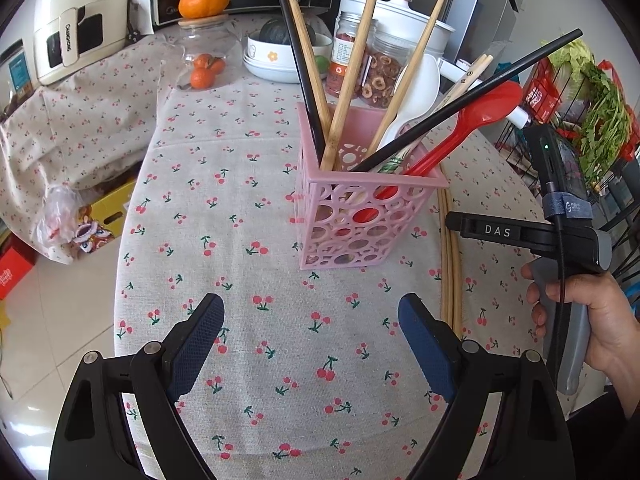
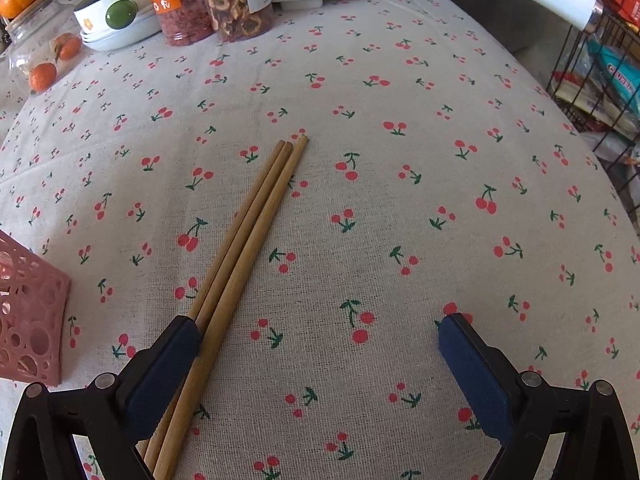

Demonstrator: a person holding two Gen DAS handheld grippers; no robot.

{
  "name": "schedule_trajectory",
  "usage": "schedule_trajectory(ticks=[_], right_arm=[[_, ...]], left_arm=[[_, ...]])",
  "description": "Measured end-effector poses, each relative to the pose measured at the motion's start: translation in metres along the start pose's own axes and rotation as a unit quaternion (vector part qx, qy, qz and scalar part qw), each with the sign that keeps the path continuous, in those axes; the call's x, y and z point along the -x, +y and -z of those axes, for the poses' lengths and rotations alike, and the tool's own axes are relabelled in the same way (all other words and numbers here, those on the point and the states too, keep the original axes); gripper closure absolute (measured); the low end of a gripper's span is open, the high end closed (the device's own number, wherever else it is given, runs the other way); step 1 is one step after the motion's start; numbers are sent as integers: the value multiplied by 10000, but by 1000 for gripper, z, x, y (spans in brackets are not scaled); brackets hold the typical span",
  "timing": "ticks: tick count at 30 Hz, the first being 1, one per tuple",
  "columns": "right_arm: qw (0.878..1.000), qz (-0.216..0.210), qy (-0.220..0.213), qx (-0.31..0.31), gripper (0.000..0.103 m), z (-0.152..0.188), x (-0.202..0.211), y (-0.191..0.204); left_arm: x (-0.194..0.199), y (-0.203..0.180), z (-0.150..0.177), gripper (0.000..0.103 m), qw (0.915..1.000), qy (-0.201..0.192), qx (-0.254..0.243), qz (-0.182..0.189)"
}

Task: Organize utensils
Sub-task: 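Grasp a bamboo chopstick with the right tool while the left tool grasps the other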

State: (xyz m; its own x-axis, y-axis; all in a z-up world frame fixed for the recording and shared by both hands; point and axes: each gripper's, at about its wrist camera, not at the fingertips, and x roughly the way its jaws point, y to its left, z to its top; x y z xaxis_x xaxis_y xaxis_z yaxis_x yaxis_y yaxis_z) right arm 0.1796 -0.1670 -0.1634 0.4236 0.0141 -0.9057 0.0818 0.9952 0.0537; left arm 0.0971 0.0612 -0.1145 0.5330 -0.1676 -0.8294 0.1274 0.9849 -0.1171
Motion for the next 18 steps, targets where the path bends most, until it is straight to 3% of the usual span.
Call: schedule_trajectory(ticks=[3,7,9,12,13,14,16,18], right_arm=[[10000,14,75,-3,7,-1,0,1],[9998,143,155,45,33,-2,3,-1],[9996,165,128,192,40,-1,6,-4],[9995,120,195,232,70,0,10,-15],[9994,113,223,227,84,1,11,-21],[9994,72,270,205,92,1,12,-27],[9992,-32,382,135,98,4,14,-39],[9988,-98,467,48,99,7,16,-51]], left_arm=[[1,-1,0,12,10000,0,-13,16],[5,-6,-1,12,10000,-25,-41,44],[10,-11,-1,12,9999,-86,-94,52],[18,-24,0,12,9994,-202,-240,126],[20,-30,1,12,9991,-235,-333,129],[21,-37,2,12,9986,-264,-441,136],[23,-51,6,13,9973,-283,-644,191],[22,-69,11,13,9957,-233,-857,267]])
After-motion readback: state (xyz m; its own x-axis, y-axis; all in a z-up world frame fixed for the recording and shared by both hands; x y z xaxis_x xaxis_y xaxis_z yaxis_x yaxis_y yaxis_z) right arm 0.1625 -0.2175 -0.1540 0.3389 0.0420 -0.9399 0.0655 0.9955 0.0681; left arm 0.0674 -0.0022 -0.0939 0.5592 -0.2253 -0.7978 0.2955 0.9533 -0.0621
